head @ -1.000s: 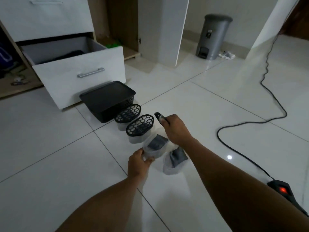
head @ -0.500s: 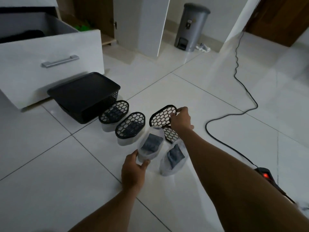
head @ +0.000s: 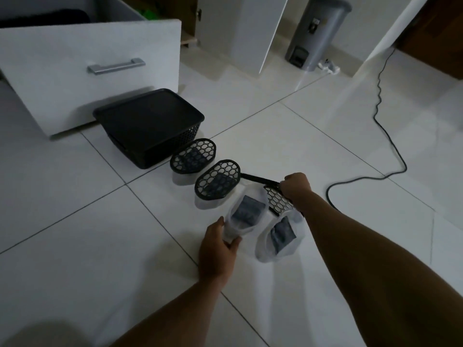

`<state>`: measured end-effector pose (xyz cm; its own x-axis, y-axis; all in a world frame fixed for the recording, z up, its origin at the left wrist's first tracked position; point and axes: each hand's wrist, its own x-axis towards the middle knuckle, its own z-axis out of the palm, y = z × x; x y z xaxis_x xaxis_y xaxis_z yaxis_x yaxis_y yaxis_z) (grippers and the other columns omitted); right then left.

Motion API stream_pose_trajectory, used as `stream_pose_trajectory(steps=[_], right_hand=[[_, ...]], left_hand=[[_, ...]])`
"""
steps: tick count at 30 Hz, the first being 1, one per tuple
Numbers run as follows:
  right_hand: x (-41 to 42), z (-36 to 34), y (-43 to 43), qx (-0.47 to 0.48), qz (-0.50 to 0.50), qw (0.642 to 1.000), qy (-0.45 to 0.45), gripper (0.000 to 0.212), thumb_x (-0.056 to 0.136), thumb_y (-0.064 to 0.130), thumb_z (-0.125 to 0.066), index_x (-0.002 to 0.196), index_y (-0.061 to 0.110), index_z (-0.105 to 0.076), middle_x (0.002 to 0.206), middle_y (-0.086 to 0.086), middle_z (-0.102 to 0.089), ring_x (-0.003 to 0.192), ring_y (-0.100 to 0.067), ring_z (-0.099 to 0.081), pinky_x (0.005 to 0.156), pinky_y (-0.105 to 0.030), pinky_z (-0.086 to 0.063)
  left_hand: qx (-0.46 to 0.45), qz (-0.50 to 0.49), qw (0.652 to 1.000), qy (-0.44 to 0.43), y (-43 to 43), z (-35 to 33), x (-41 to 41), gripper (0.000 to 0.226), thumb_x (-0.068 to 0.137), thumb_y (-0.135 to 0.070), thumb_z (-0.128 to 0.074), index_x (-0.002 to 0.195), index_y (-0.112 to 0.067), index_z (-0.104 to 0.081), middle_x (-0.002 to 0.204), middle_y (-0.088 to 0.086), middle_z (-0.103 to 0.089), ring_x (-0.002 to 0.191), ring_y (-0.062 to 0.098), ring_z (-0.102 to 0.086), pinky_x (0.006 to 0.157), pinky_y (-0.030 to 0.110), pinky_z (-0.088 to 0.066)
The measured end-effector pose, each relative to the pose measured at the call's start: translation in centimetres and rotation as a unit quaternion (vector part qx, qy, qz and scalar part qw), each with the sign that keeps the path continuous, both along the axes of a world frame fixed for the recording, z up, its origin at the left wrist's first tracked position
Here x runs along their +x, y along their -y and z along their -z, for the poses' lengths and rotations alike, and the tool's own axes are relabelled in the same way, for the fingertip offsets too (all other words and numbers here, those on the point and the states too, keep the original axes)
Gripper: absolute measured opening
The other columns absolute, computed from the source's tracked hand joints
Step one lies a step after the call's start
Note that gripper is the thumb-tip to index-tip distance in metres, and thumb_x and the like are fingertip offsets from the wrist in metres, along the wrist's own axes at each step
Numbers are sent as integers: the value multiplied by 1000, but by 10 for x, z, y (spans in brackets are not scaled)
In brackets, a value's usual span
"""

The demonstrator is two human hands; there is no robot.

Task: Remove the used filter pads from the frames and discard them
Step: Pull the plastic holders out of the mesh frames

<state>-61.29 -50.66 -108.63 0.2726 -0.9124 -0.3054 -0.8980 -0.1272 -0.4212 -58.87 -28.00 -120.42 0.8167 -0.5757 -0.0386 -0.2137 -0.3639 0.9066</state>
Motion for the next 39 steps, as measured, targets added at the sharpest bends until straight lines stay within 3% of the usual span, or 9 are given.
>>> stream_pose_trajectory(steps=[3,5,7,11,18,22,26,33,39], right_hand=[[-6,-5,-10,-4,33,999,29,13,75,-5,-51,63,-1,-54,66,-14,-56,71,-26,-39,67,-24,-41],[-5,-5,-13,-20,39,997,65,32,77,4,-53,105,0,-67,106,-17,-70,115,-33,-60,98,-42,-46],[1,-15,-27,-37,21,997,63,38,83,16,-54,120,19,-63,117,-5,-68,108,-27,-62,106,-46,-37],[24,-29,-64,-105,-133,984,47,28,95,30,-53,122,29,-59,114,7,-68,113,-19,-57,98,-41,-27],[63,-7,-112,-145,-448,879,-74,54,88,56,-57,136,33,-49,132,3,-58,123,-22,-51,106,-50,-28],[70,3,-112,-191,-472,853,-118,61,79,63,-62,130,32,-54,124,-2,-61,119,-26,-52,106,-51,-32],[66,7,-104,-257,-502,817,-120,56,83,57,-62,129,26,-53,123,-4,-62,118,-28,-53,106,-52,-31],[61,15,-99,-336,-551,755,-114,45,93,53,-50,126,24,-58,123,-5,-64,116,-29,-54,106,-55,-27],[65,3,-97,-298,-485,822,-9,38,98,52,-35,124,37,-58,111,2,-70,101,-25,-61,95,-46,-34]], left_hand=[[13,4,1000,-24,-3,-2,1,62,82,-16,-74,139,-11,-50,130,6,-58,101,23,-66,89,35,-56],[11,-5,998,-62,-5,-5,2,65,83,-9,-66,144,-11,-45,136,3,-53,104,23,-64,91,32,-53],[6,-27,995,-94,-7,-10,4,61,84,-8,-63,142,-11,-45,134,3,-54,103,22,-63,87,31,-53],[-26,-127,982,-135,-10,-16,17,52,83,-13,-71,130,-13,-49,125,7,-58,96,26,-65,79,37,-58],[1,-98,989,-111,-16,-30,76,91,77,-31,-83,150,-21,-30,150,0,-42,136,18,-44,107,38,-45],[-48,-18,981,-189,-5,-37,99,77,68,-16,-86,132,-44,-54,133,-13,-60,124,17,-57,93,46,-56],[-59,-10,978,-199,1,-40,102,46,81,-4,-75,113,-37,-68,111,-4,-73,86,30,-71,68,42,-59],[-63,-24,981,-183,-1,-34,94,43,87,-3,-71,125,-19,-64,114,0,-69,93,18,-67,56,14,-52],[-43,-26,991,-126,-2,-36,92,42,86,-4,-72,124,-20,-63,97,-5,-70,75,10,-69,55,13,-51]])
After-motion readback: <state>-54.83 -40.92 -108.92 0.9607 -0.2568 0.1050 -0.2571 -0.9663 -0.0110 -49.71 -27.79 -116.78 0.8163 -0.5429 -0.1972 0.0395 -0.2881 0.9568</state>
